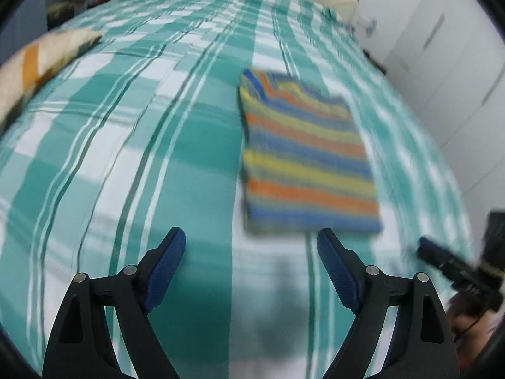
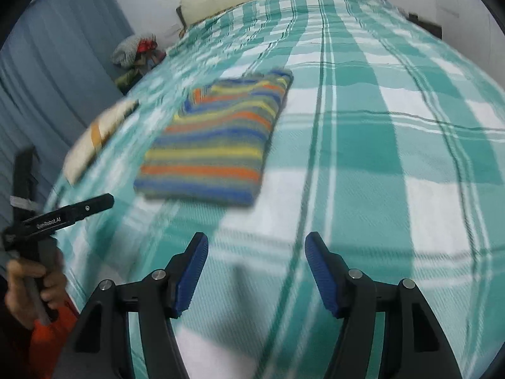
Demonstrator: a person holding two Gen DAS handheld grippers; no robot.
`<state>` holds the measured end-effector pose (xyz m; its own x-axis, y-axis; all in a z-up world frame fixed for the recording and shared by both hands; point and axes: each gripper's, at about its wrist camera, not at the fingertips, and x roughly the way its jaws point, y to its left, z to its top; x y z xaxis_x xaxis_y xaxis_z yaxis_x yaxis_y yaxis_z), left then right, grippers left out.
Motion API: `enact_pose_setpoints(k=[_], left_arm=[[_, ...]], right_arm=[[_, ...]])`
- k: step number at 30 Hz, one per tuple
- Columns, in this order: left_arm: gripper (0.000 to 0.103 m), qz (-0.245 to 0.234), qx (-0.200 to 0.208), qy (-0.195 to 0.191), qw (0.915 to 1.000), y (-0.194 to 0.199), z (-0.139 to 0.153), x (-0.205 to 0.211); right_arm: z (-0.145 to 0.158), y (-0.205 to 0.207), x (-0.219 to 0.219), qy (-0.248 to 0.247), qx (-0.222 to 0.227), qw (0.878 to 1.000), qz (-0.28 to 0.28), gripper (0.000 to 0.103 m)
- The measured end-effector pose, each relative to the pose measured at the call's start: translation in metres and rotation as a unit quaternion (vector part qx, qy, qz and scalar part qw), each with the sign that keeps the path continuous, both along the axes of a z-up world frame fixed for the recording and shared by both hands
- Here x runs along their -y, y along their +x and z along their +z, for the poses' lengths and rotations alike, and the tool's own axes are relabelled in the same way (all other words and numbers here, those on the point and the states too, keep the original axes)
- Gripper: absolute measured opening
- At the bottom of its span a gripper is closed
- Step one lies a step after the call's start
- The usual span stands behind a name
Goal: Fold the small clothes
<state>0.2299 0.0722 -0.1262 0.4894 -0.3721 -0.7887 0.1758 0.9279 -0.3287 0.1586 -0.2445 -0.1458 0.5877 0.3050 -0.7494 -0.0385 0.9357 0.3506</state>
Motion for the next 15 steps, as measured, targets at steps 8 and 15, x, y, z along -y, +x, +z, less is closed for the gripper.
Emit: enact_pose_setpoints(k=[8,15], left_arm=[[0.087,-0.038,-0.048,-0.046,0.9970,0.103,-0.035,0.017],[0.061,-0.049,-0.047,-0.058,0.9960,0.134,-0.055,0.042]], right_arm=[[-0.023,0.117,0.032,0.140,-0.022,0.990,-0.009,0.064],[-0.074,0.182,0.023,0.275,-0.038,0.961,-0.004,0.054]])
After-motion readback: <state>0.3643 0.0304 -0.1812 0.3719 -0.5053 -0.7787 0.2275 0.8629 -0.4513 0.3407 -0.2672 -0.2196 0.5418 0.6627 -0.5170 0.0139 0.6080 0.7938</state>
